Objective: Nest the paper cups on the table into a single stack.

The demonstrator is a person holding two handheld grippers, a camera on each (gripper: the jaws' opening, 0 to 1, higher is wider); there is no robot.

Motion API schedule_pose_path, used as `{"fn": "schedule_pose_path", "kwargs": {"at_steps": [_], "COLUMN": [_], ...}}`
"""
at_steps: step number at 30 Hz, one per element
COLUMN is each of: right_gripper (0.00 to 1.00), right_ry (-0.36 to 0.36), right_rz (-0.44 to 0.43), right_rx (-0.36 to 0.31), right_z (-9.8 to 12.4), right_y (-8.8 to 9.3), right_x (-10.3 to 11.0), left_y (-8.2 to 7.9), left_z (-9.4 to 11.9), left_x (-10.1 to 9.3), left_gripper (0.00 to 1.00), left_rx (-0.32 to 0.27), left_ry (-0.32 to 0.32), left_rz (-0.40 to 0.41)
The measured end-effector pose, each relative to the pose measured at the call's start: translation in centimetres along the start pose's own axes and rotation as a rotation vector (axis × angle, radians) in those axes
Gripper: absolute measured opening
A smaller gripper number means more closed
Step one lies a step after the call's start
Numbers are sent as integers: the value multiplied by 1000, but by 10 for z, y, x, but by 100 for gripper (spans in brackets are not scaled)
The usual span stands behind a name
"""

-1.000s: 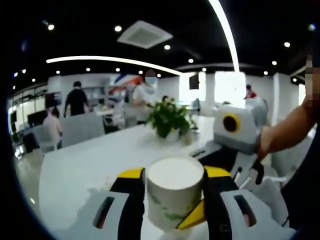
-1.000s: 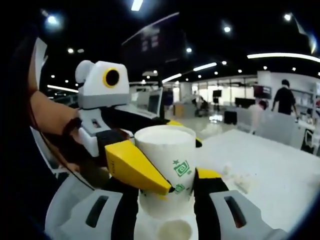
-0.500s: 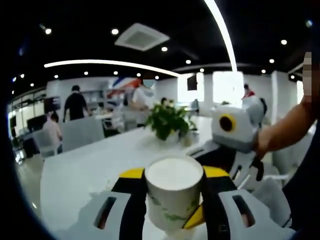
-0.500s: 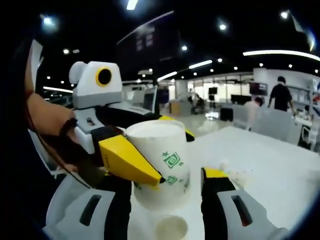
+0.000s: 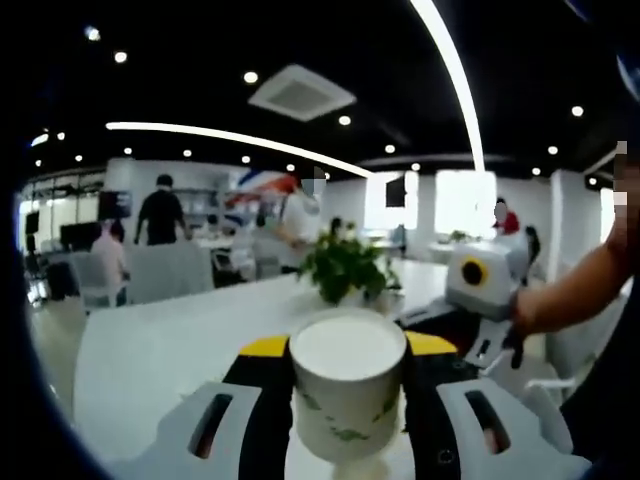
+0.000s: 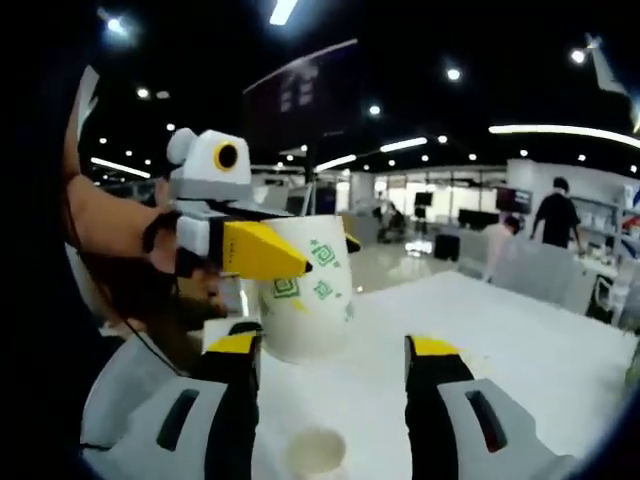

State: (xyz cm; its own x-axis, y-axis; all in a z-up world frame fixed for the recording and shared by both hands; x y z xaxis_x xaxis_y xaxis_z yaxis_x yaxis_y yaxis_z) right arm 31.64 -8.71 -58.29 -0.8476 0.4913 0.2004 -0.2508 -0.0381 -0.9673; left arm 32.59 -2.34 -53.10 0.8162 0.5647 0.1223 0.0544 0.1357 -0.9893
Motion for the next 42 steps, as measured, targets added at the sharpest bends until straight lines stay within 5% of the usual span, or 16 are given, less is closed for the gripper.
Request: {"fn": "schedule_pose_path", "kwargs": {"at_steps": [4,7,10,13,18,22,28,36,42], "right_gripper": [72,88,100,100,99,72,52,34,31], "right_ry": [-2,0,2,-41,-2,-64,-139,-212,-244], "right_rz": [-28,-51,-36,-119,-107,-174,-216,-269,-281], "right_rx": [-39,-37,-146,-86,-103,-70,-74,-63,-65], "right_z": [4,6,11,16,21,26,25,24,30], "right_y": [-4,-4,-18,-12,-14,-10,-20,-24,-30], "right_x": [0,0,0,7,1,8,22,32,29], "left_y": [-7,-11,-18,-22,-24,-27,-29,-27,-15], "left_z": [2,3,4,4,4,5,5,6,15], "left_x": [0,0,1,2,1,-2,-6,-12,-10], "left_gripper": [41,41,41,41,41,41,41,41,41], "left_rx": [-28,-50,-83,-106,-123,-141,-166,-164,-135], "left_ry": [9,11,11,9,11,17,31,55,92], "left_rz": [14,30,57,77,93,106,132,123,132]}}
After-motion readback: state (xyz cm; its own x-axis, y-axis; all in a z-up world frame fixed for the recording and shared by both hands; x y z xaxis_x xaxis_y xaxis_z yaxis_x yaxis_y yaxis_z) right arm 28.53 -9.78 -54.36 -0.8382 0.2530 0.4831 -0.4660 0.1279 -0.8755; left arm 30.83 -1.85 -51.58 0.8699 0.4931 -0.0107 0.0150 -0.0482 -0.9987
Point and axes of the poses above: the point that each gripper's makers call its tool centre point, and the gripper's own axes: z roughly backward along the fingers, x roughly to its left, y roughly out of its underside, the point moved 3 cm from there along z, roughly backward along the fingers, and after that the axes turned 11 degrees about -z, right-handed, at the moved point
